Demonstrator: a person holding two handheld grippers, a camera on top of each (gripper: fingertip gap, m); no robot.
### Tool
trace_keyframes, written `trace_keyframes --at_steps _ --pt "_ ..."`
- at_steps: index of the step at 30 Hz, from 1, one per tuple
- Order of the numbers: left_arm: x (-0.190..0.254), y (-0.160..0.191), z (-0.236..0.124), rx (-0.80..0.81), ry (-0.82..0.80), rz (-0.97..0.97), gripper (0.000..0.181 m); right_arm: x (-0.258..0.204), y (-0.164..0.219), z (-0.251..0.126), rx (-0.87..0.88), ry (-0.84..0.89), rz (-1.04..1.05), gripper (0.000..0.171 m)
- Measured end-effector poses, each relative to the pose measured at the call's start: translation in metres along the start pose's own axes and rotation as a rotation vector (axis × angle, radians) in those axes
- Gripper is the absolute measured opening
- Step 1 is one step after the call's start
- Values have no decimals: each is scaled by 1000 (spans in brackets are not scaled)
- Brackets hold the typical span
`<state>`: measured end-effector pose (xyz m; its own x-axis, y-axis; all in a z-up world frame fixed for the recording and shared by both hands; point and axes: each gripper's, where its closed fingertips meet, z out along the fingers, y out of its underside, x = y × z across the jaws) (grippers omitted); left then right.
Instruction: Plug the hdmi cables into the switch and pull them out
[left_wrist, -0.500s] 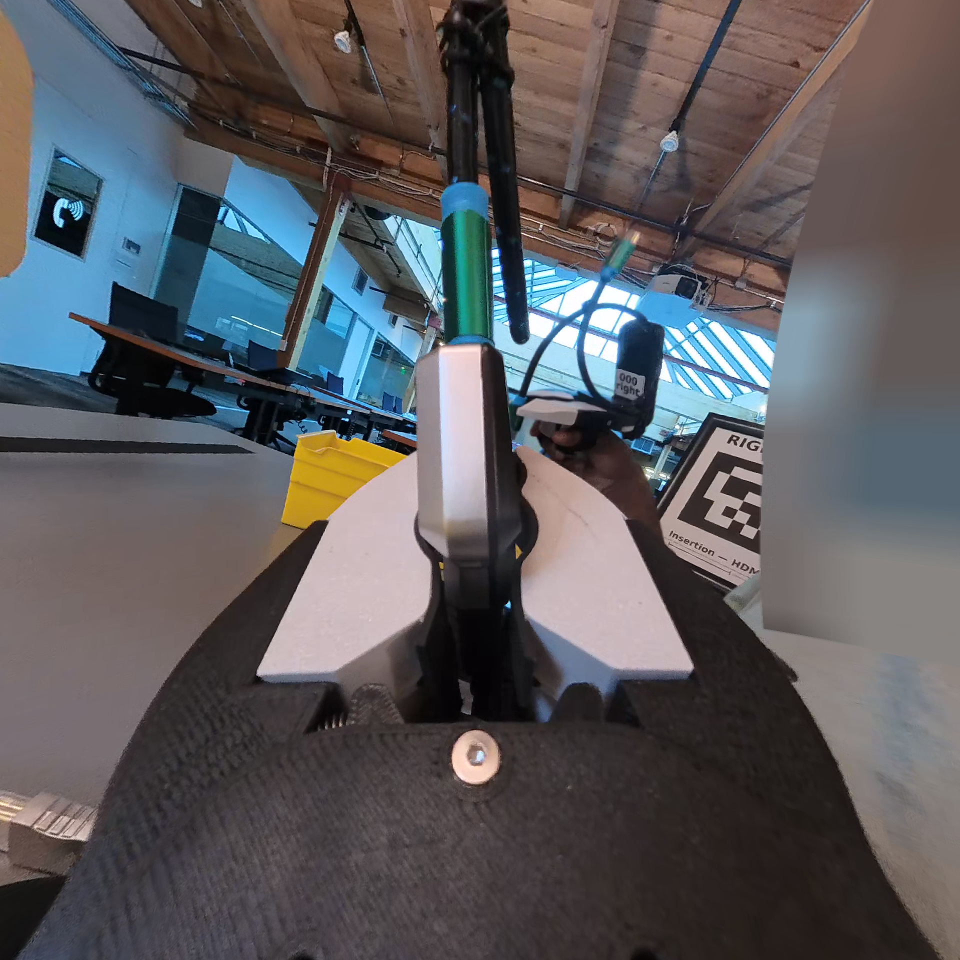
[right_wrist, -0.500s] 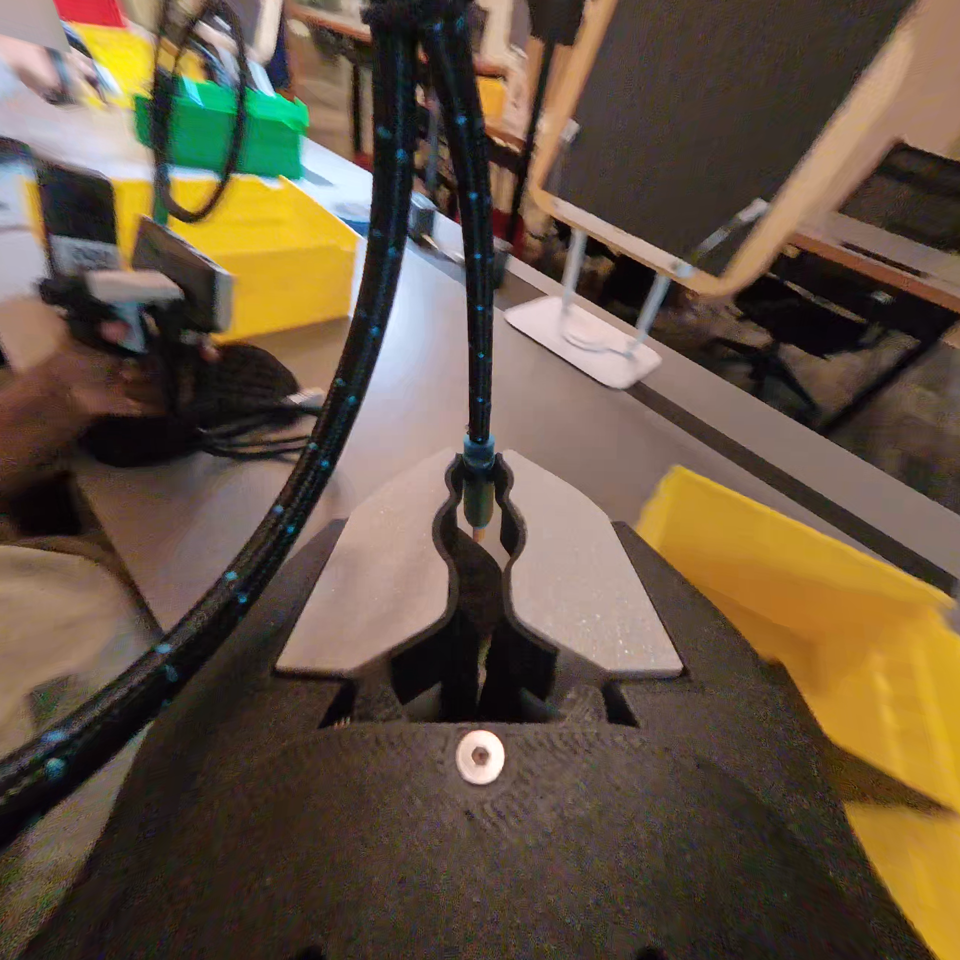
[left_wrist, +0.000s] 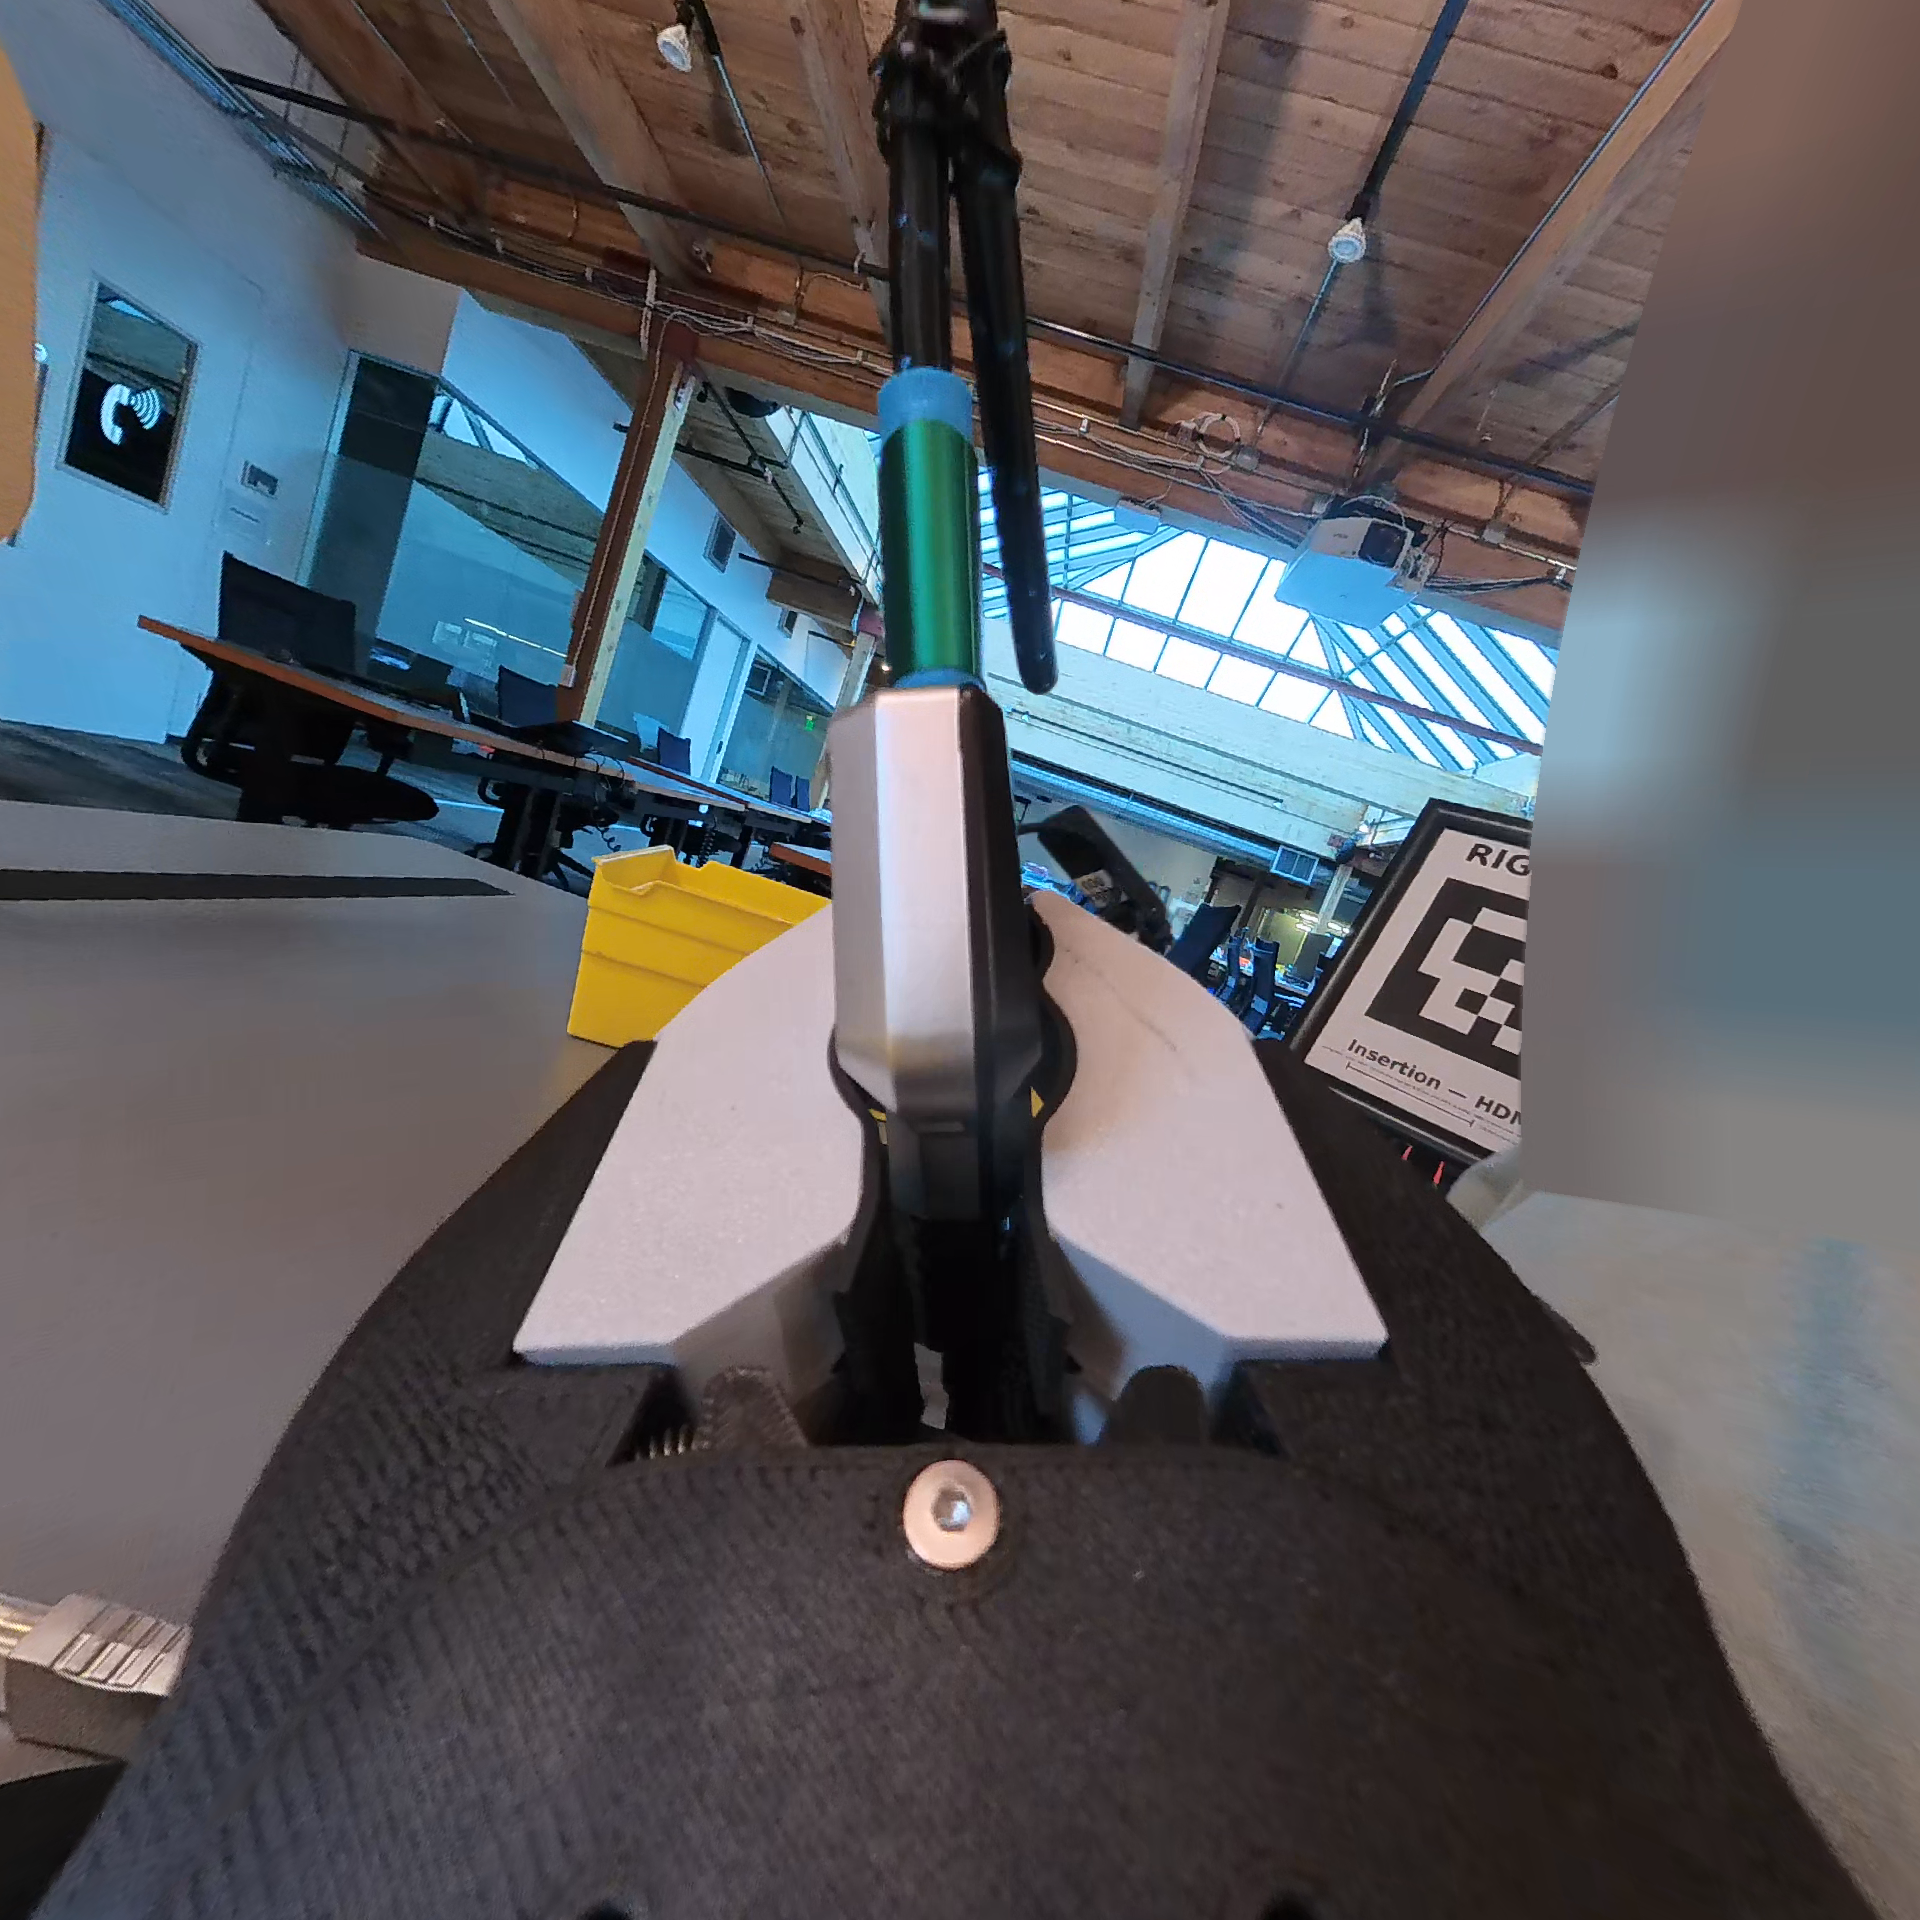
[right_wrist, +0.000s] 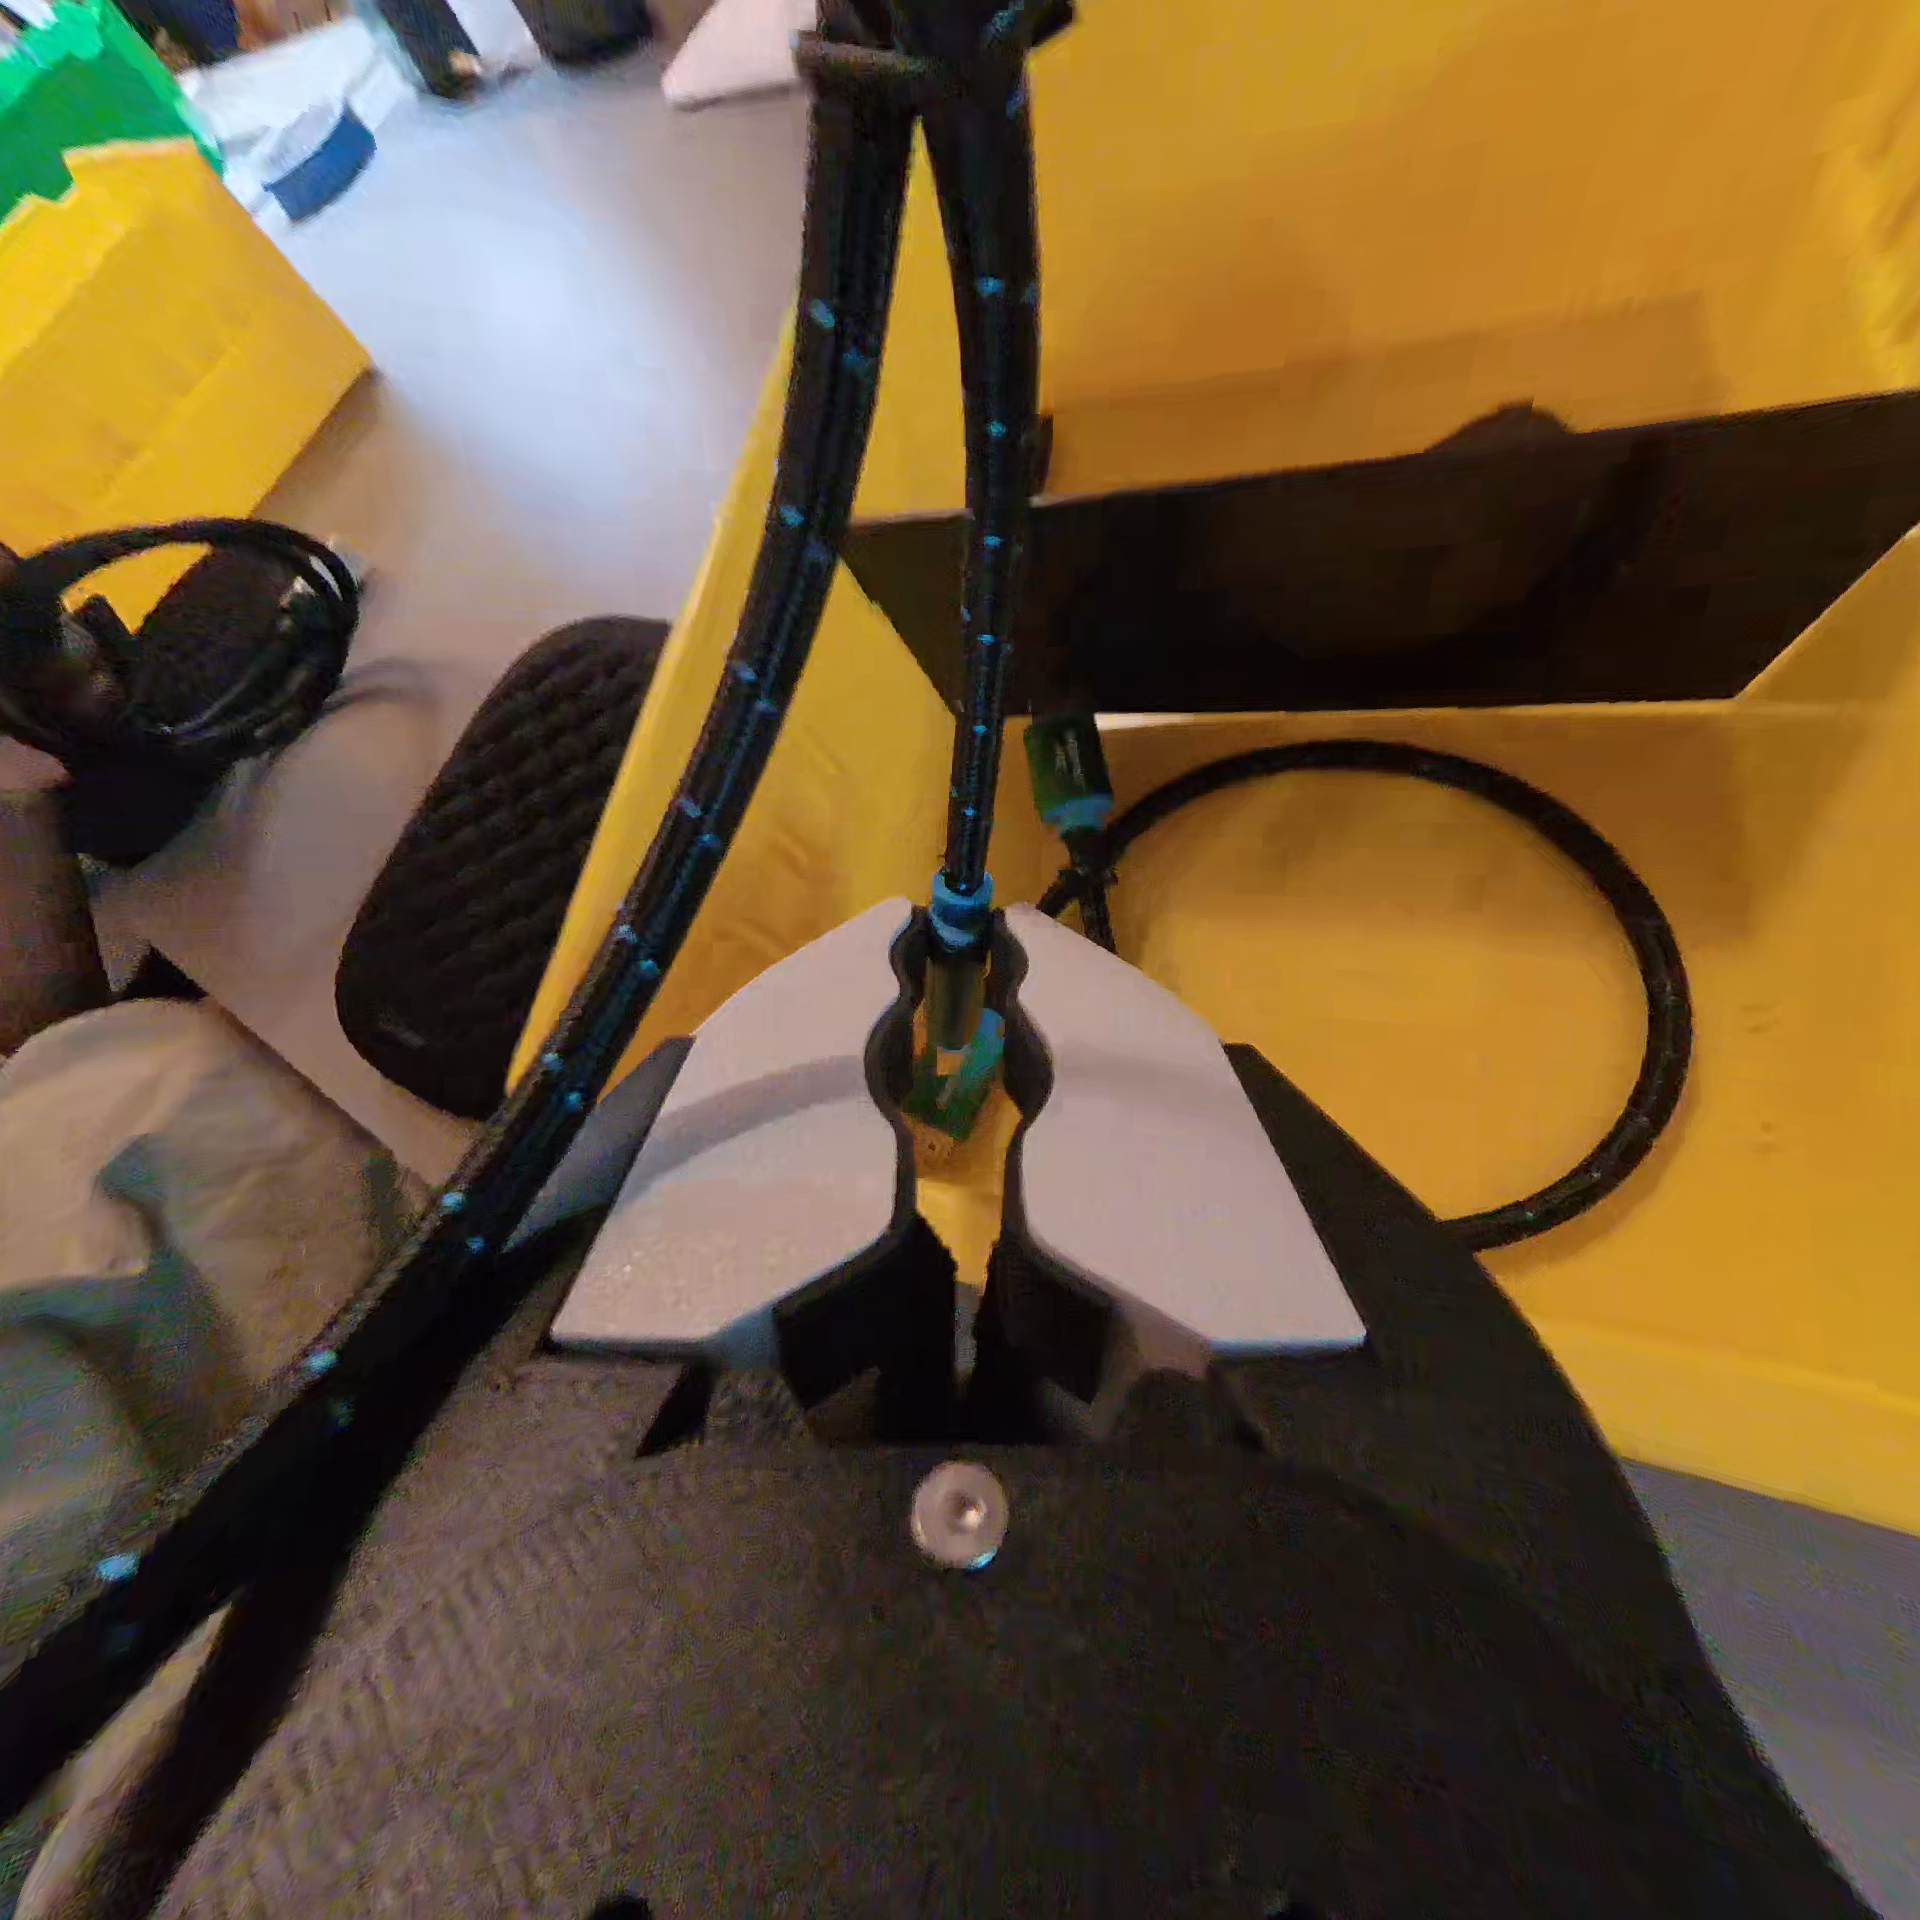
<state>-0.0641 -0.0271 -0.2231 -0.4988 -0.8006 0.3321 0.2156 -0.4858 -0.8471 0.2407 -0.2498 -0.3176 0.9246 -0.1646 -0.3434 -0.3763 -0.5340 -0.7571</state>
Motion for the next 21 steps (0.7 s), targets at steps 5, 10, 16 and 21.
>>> trace_keyframes --at_steps 5,10,16,21 --pt "-1 2 0 -9 -4 -3 23 3 20 13 -214 -5 32 15" --pt "-1 2 0 -11 1 -8 23 23 5 0 -160 246 6 23" --pt "-1 2 0 -14 0 -8 23 44 -2 -38 -127 546 -9 42" --pt "-1 6 2 -31 3 -6 23 39 -38 -62 68 713 -170 41"
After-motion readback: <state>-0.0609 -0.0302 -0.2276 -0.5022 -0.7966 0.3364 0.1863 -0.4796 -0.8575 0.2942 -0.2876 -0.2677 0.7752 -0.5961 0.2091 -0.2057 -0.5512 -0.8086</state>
